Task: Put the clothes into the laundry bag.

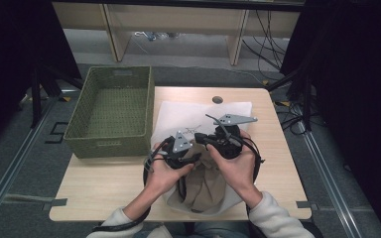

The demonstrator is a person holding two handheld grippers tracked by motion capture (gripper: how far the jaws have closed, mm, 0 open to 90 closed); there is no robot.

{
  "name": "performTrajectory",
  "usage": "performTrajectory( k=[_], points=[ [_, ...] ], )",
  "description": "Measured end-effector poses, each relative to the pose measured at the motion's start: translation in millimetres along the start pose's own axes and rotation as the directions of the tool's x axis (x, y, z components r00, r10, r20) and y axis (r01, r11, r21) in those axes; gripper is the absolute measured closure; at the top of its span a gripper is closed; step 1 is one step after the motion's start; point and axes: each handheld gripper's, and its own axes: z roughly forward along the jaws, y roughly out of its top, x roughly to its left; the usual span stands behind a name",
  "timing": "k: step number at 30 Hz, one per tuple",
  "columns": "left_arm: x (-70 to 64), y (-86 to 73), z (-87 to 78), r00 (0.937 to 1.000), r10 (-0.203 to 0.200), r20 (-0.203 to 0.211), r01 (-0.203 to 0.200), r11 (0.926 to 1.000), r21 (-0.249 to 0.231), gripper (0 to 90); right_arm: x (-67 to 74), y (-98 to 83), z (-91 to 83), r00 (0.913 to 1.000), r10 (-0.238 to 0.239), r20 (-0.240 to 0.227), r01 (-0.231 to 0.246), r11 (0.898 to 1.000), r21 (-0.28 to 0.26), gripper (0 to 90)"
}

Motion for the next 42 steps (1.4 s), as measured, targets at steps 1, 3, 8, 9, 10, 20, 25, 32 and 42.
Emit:
performTrajectory(
  k=[1,3,8,9,10,20,25,32,42],
  points=[
    [0.6,-1.1,2.8,0.9998,0.010,0.016,-0.010,0.9999,0.007,53.9,-2.3,-1.2,1.7,1.0000,-0.002,0.004,0.002,1.000,0.006,90.0],
    [-0.1,-1.1,2.6,0.9998,0.014,0.016,-0.014,0.9999,-0.006,46.6,-8.3,-3.3,4.6,0.9999,0.002,0.014,-0.002,1.000,0.008,90.0],
    [-3.8,0.4,-13.9,0.9989,0.034,0.033,-0.033,0.9986,-0.041,35.8,-12.3,-1.4,0.0,0.9995,0.011,0.029,-0.011,1.000,-0.007,90.0],
    [-4.7,0.5,-19.2,0.9989,0.037,0.029,-0.036,0.9982,-0.048,35.1,-12.9,-1.1,-1.3,0.9986,-0.005,0.053,0.005,1.000,-0.007,90.0],
    [-4.6,0.5,-25.3,0.9986,0.047,0.024,-0.046,0.9976,-0.051,34.4,-12.9,-1.2,-1.4,0.9987,-0.005,0.051,0.005,1.000,-0.007,90.0],
    [-0.2,-9.9,-51.9,0.9997,0.022,-0.008,-0.022,0.9983,-0.055,29.1,-11.9,-1.6,-0.3,0.9990,-0.004,0.045,0.004,1.000,0.005,90.0],
    [-1.0,-15.5,-42.4,0.9983,0.051,-0.026,-0.053,0.9975,-0.047,38.8,-12.1,-1.9,0.0,0.9991,-0.003,0.043,0.003,1.000,0.006,90.0],
    [-11.9,-15.0,-37.1,0.9904,0.131,-0.045,-0.132,0.9910,-0.023,54.7,-11.9,-2.9,2.7,0.9995,0.001,0.031,-0.002,1.000,0.009,90.0],
    [-11.4,-20.4,-26.8,0.9880,0.155,-0.004,-0.154,0.9875,0.031,55.2,-10.1,-3.1,3.6,0.9995,0.002,0.032,-0.003,1.000,0.022,90.0]
  ],
)
